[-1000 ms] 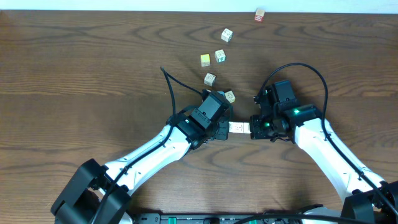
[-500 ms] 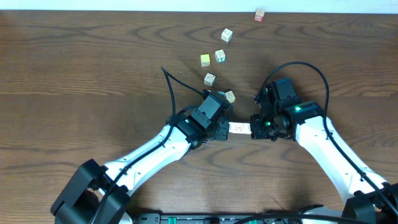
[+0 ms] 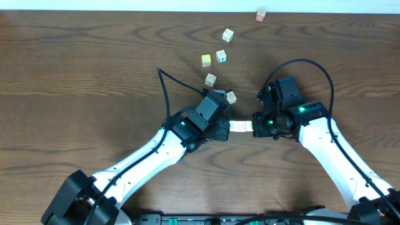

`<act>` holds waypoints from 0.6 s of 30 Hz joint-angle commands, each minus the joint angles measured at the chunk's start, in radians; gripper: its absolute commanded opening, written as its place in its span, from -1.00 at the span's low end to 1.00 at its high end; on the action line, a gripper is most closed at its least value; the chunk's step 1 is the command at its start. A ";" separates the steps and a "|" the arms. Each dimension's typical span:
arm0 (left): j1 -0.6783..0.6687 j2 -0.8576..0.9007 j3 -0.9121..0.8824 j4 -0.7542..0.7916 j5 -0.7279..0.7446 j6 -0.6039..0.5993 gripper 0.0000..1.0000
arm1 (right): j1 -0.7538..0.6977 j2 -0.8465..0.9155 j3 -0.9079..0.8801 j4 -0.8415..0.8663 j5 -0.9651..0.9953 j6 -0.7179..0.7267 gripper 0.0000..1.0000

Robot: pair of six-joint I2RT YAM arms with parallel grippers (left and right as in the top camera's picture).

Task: Lift 3 blocks

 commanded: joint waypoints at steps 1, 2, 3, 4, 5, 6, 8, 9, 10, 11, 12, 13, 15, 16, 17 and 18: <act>-0.069 -0.032 0.051 0.064 0.246 0.021 -0.85 | 0.056 -0.016 0.046 0.035 -0.321 -0.006 -0.97; -0.069 -0.032 0.051 0.061 0.246 0.021 -0.85 | 0.056 -0.016 0.047 0.037 -0.321 -0.006 -0.98; -0.069 -0.032 0.051 0.058 0.247 0.021 -0.85 | 0.056 -0.016 0.051 0.037 -0.321 -0.006 -0.98; -0.069 -0.032 0.051 0.056 0.250 0.021 -0.85 | 0.056 -0.016 0.055 0.037 -0.321 -0.006 -0.97; -0.069 -0.032 0.051 0.055 0.250 0.021 -0.86 | 0.056 -0.016 0.058 0.037 -0.322 -0.006 -0.98; -0.069 -0.032 0.051 0.055 0.250 0.021 -0.86 | 0.056 -0.016 0.064 0.036 -0.323 -0.006 -0.98; -0.069 -0.032 0.051 0.055 0.249 0.021 -0.85 | 0.056 -0.016 0.071 0.036 -0.336 -0.005 -0.97; -0.069 -0.032 0.051 0.055 0.249 0.021 -0.85 | 0.056 -0.016 0.072 0.036 -0.345 -0.005 -0.97; -0.069 -0.032 0.051 0.055 0.249 0.021 -0.86 | 0.056 -0.016 0.073 0.036 -0.355 -0.005 -0.97; -0.069 -0.032 0.051 0.055 0.249 0.021 -0.86 | 0.056 -0.016 0.073 0.036 -0.360 -0.005 -0.97; -0.069 -0.032 0.051 0.055 0.249 0.021 -0.86 | 0.056 -0.016 0.073 0.035 -0.360 -0.005 -0.97; -0.069 -0.032 0.051 0.055 0.249 0.021 -0.85 | 0.056 -0.016 0.073 0.035 -0.362 -0.005 -0.97; -0.069 -0.032 0.051 0.055 0.249 0.021 -0.85 | 0.056 -0.016 0.073 0.034 -0.367 -0.002 -0.97; -0.069 -0.032 0.051 0.055 0.248 0.021 -0.85 | 0.056 -0.016 0.073 0.034 -0.375 -0.002 -0.98; -0.069 -0.032 0.051 0.054 0.242 0.021 -0.86 | 0.056 -0.016 0.073 0.033 -0.380 -0.002 -0.97; -0.069 -0.032 0.051 0.053 0.237 0.021 -0.86 | 0.056 -0.016 0.073 0.032 -0.383 -0.002 -0.97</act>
